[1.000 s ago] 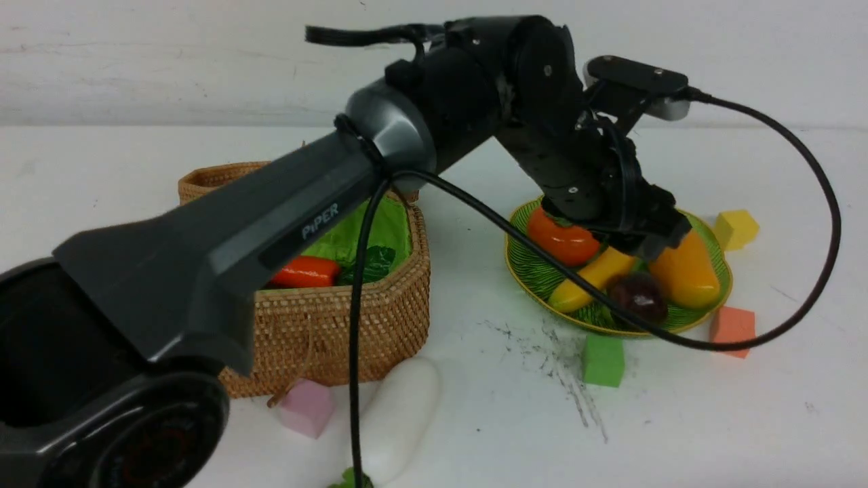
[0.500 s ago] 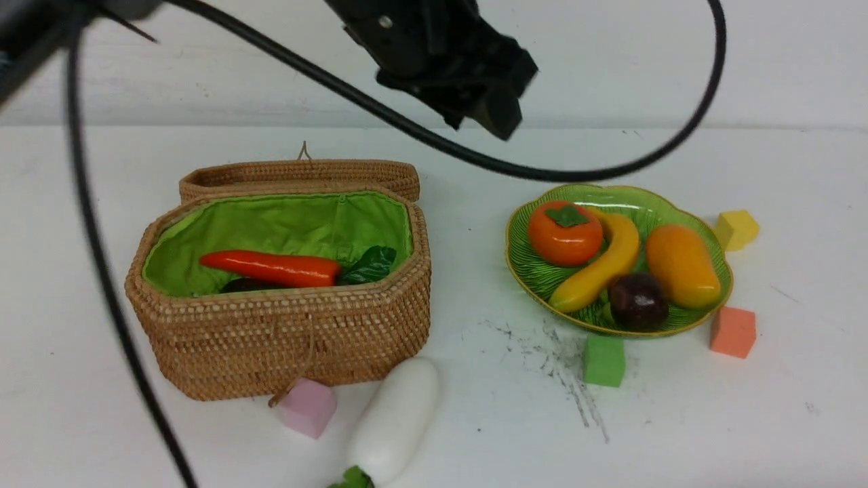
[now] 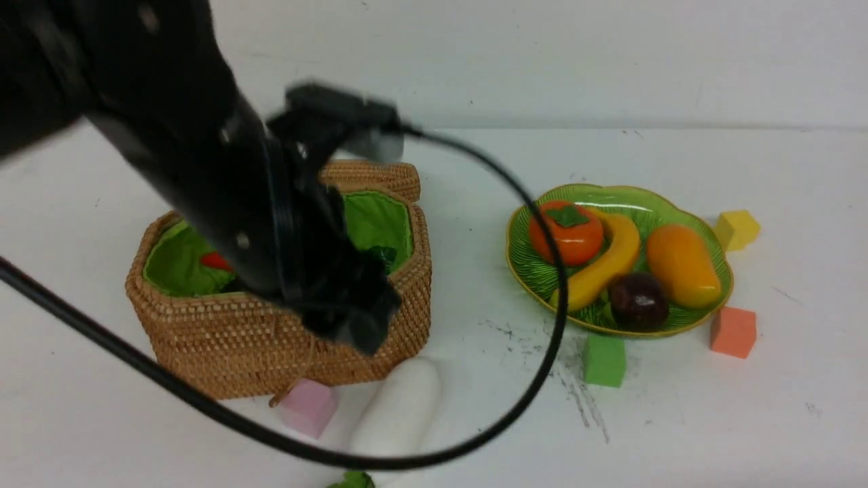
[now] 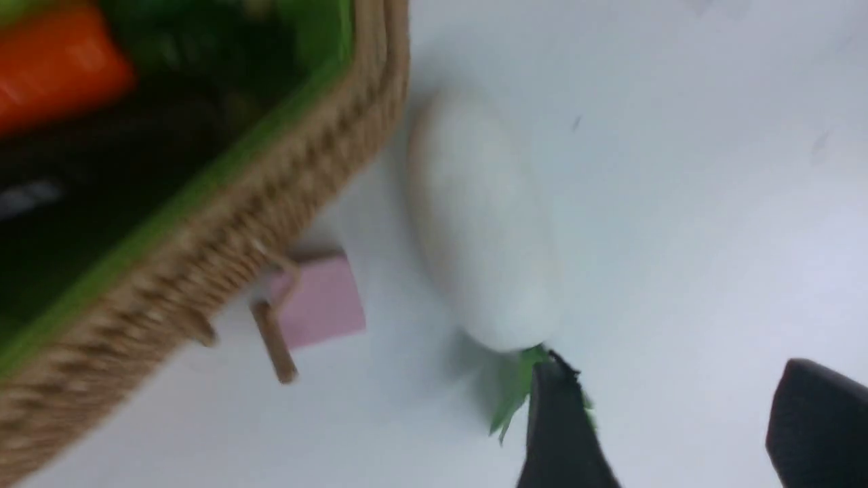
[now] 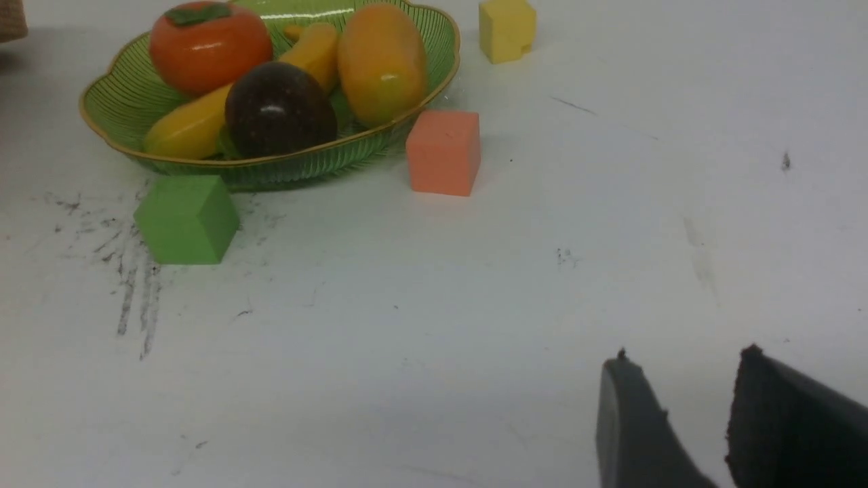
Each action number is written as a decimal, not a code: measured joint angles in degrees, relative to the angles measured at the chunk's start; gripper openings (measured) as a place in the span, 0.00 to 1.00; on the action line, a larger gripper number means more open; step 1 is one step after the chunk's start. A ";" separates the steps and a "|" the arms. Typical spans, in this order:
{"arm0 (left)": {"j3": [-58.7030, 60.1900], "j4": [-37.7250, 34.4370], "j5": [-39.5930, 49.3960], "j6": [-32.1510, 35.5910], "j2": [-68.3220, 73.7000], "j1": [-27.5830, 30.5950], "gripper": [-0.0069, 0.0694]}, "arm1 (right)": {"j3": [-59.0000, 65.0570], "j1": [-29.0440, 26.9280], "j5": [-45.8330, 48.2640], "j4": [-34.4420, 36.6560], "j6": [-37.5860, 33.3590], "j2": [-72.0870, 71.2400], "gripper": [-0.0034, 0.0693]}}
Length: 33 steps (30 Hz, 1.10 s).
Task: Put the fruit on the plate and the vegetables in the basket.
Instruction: Take a daikon with your left arm and place it on the basket on the left.
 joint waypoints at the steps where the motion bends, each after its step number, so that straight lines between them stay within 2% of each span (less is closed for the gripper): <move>1: 2.97 -0.05 -3.17 -0.58 0.97 0.00 0.62 | 0.00 0.00 0.00 0.00 0.00 0.00 0.37; 6: 8.30 0.56 -13.20 -3.72 6.08 0.00 0.62 | 0.00 0.00 0.00 0.00 0.00 0.00 0.37; 9: 8.37 1.53 -17.54 -5.52 10.46 0.00 0.67 | 0.00 0.00 0.00 0.00 0.00 0.00 0.37; 13: 8.37 1.64 -18.08 -5.73 13.06 0.00 0.74 | 0.00 0.00 0.00 0.00 0.00 0.00 0.37; 14: 8.32 0.89 -18.48 -5.94 14.47 0.00 0.79 | 0.00 0.00 0.00 0.00 0.00 0.00 0.37; 16: 8.32 1.24 -18.72 -5.95 15.15 -0.06 0.84 | 0.00 0.00 0.00 0.00 0.00 0.00 0.37; 19: 8.37 1.57 -19.15 -5.76 16.56 -0.06 0.88 | 0.00 0.00 0.00 0.00 0.00 0.00 0.37; 33: 8.27 -3.81 -20.46 -4.03 17.93 0.00 0.76 | 0.00 0.00 0.00 0.00 0.00 0.00 0.37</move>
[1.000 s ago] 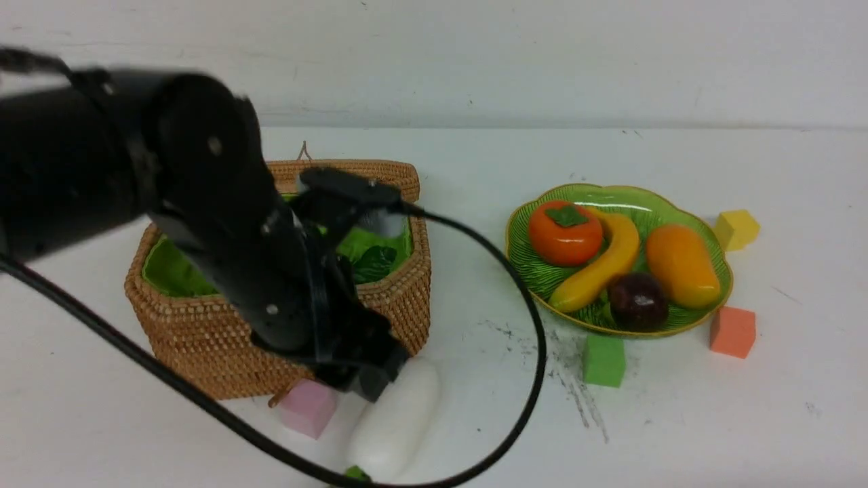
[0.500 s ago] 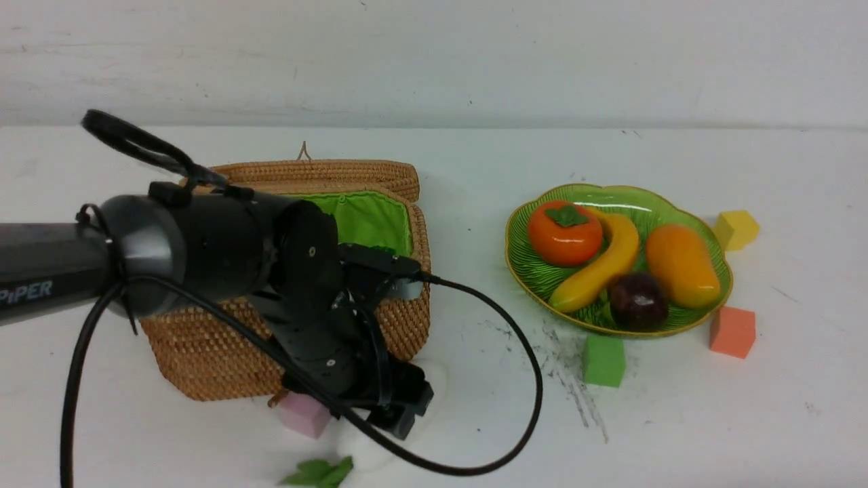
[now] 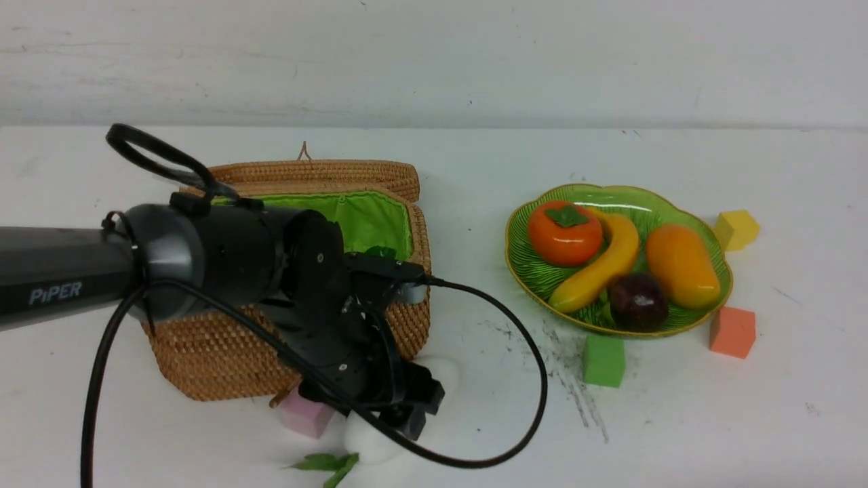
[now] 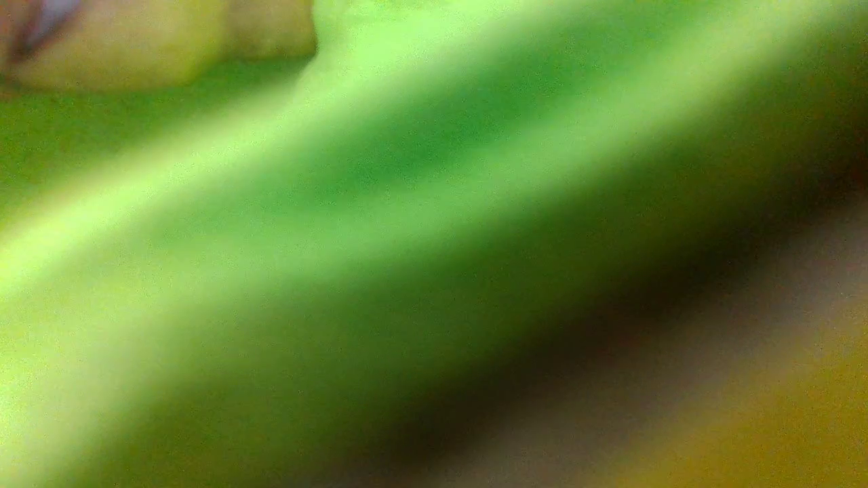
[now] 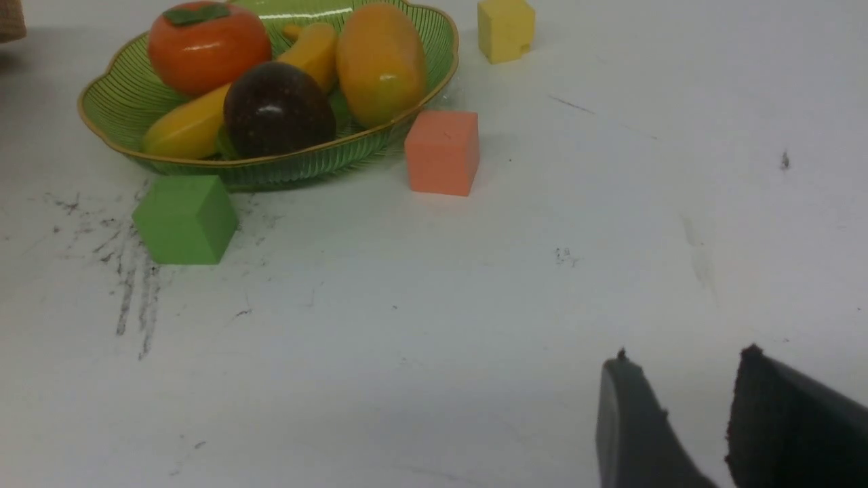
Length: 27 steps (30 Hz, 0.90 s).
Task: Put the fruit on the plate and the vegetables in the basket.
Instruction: Take a daikon with your left arm and place it on the basket on the left.
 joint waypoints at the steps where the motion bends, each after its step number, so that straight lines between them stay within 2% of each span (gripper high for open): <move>1: -0.14 -0.70 0.80 1.29 0.00 0.00 0.76 | 0.00 0.00 0.00 0.00 0.00 0.00 0.37; 16: -0.36 -6.33 4.41 6.61 -0.76 0.12 0.76 | 0.00 0.00 0.00 0.00 0.00 0.00 0.37; 27: 0.12 -9.24 15.05 8.66 -12.32 0.12 0.76 | 0.00 0.00 0.00 0.00 0.00 0.00 0.37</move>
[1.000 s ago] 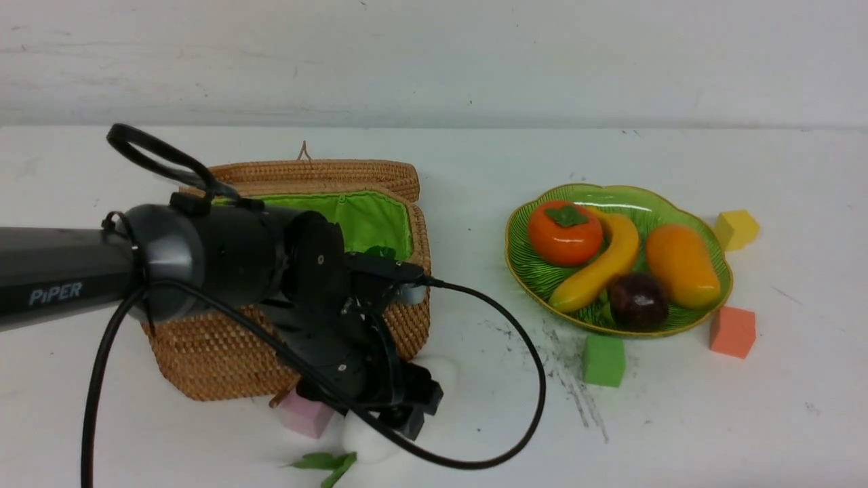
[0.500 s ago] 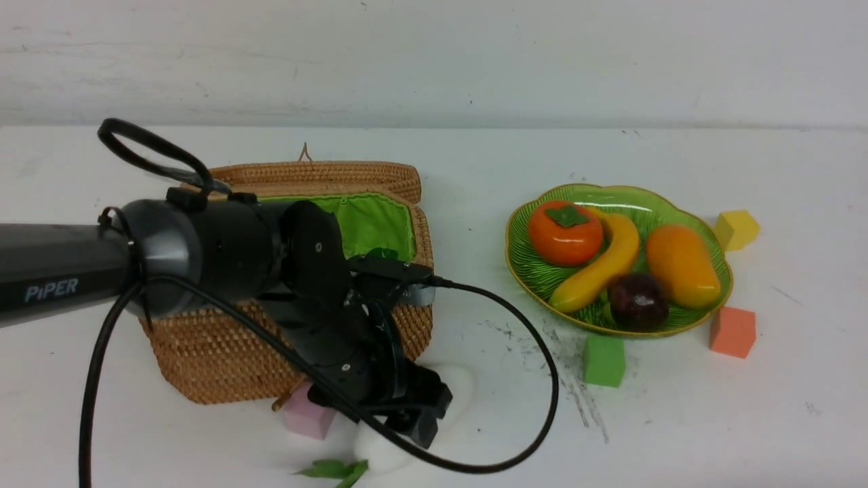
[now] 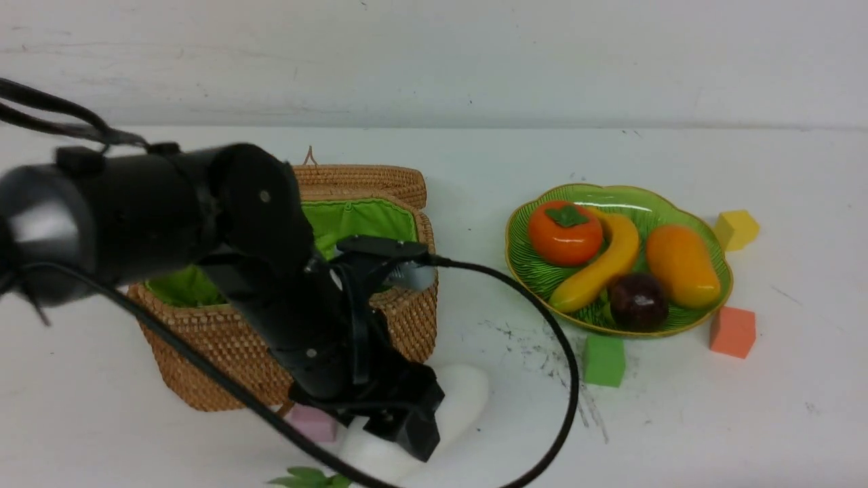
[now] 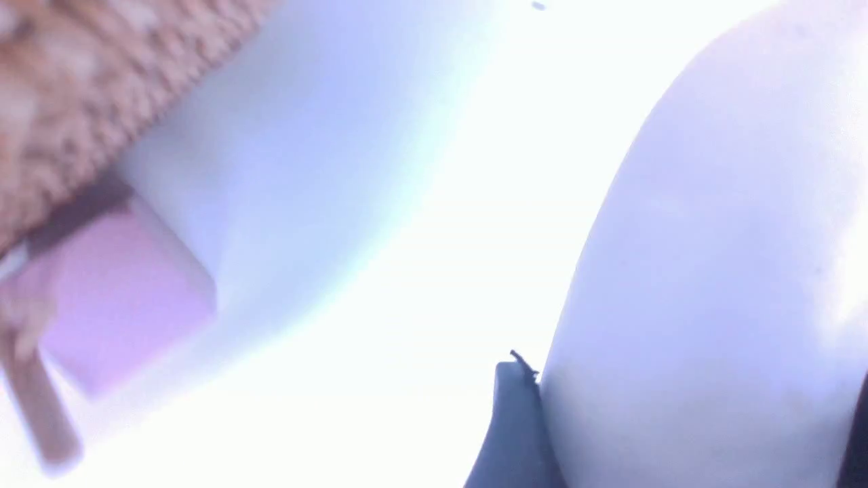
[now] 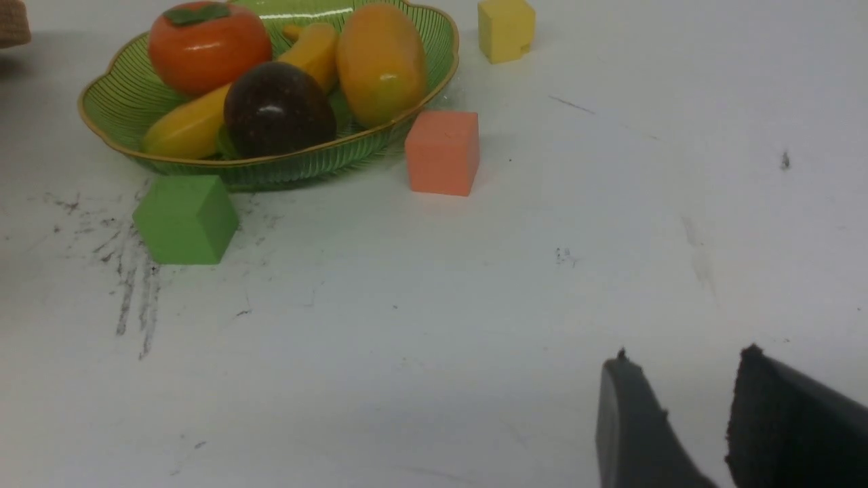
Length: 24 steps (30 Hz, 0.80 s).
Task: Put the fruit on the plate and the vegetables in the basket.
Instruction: Take a daikon with your left arm and place it on the basket on the left.
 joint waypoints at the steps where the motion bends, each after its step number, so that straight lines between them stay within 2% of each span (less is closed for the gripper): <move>1: 0.00 0.30 0.62 0.00 -0.70 0.00 0.76 | 0.00 0.00 0.00 0.00 0.00 0.00 0.37; 6: 0.00 3.84 4.57 0.13 -5.36 0.00 0.76 | 0.00 0.00 0.00 0.00 0.00 0.00 0.37; 14: 0.00 11.96 3.99 -2.37 -13.52 0.00 0.76 | 0.00 0.00 0.00 0.00 0.00 0.00 0.37; 20: -0.58 29.65 -1.06 -10.42 -16.22 1.02 0.76 | 0.00 0.00 0.00 0.00 0.00 0.00 0.37; 22: -1.01 33.88 -2.78 -11.25 -15.73 2.07 0.76 | 0.00 0.00 0.00 0.00 0.00 0.00 0.37; 23: -1.59 38.62 -6.12 -11.28 -14.83 3.49 0.76 | 0.00 0.00 0.00 0.00 0.00 0.00 0.37; 24: -1.65 39.24 -6.64 -11.20 -14.69 3.65 0.76 | 0.00 0.00 0.00 0.00 0.00 0.00 0.37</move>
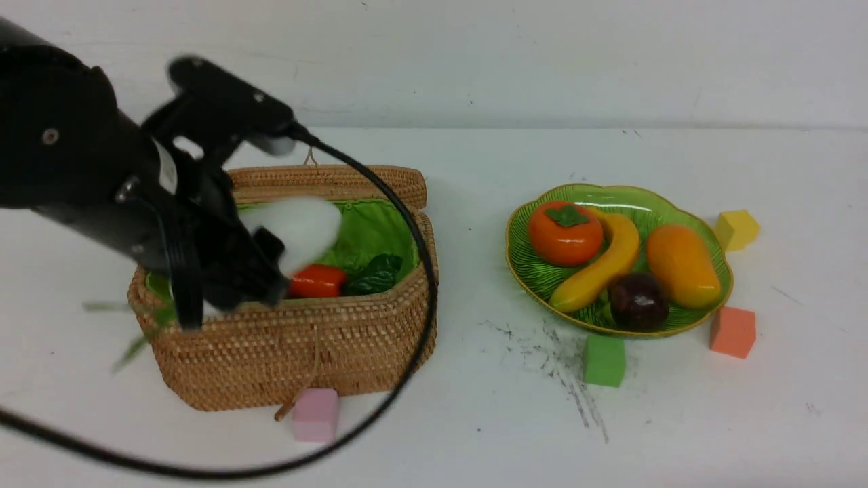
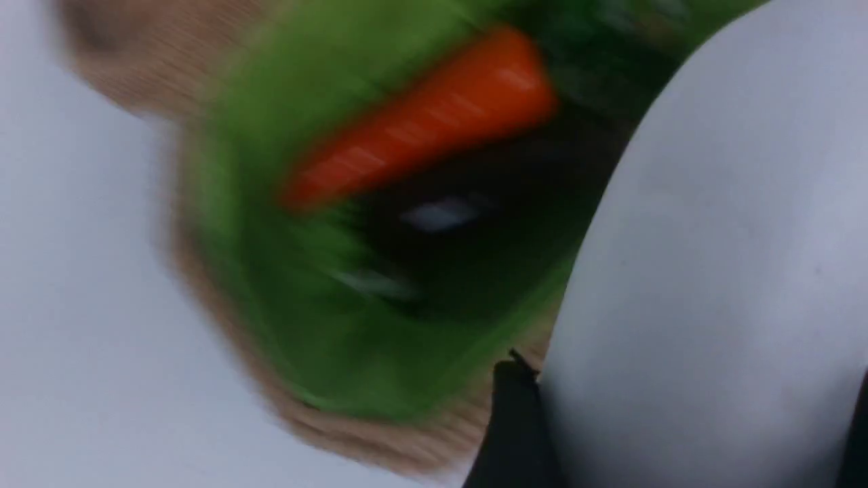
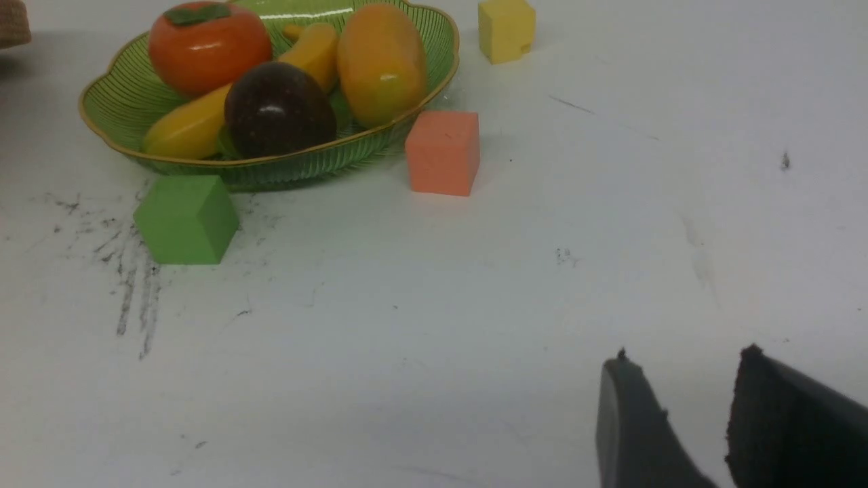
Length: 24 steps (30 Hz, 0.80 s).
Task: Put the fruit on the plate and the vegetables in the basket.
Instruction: Take a daikon with your left arm and place it on the basket on the left.
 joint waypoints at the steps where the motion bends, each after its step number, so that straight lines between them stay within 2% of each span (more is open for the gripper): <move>1: -0.27 4.92 -4.60 0.58 1.24 1.30 0.76 | 0.00 0.00 0.00 0.00 0.00 0.00 0.37; 4: -0.39 11.74 -12.57 0.88 4.22 2.83 0.76 | 0.00 0.00 0.00 0.00 0.00 0.00 0.37; 7: -0.41 14.51 -17.77 0.88 8.00 2.97 0.76 | 0.00 0.00 0.00 0.00 0.00 0.00 0.37; 15: -0.41 14.83 -17.03 0.88 16.14 2.97 0.76 | 0.00 0.00 0.00 -0.06 0.00 0.00 0.37; 24: -0.46 14.72 -16.34 0.76 16.76 2.97 0.76 | 0.00 0.00 0.00 -0.06 0.00 0.00 0.37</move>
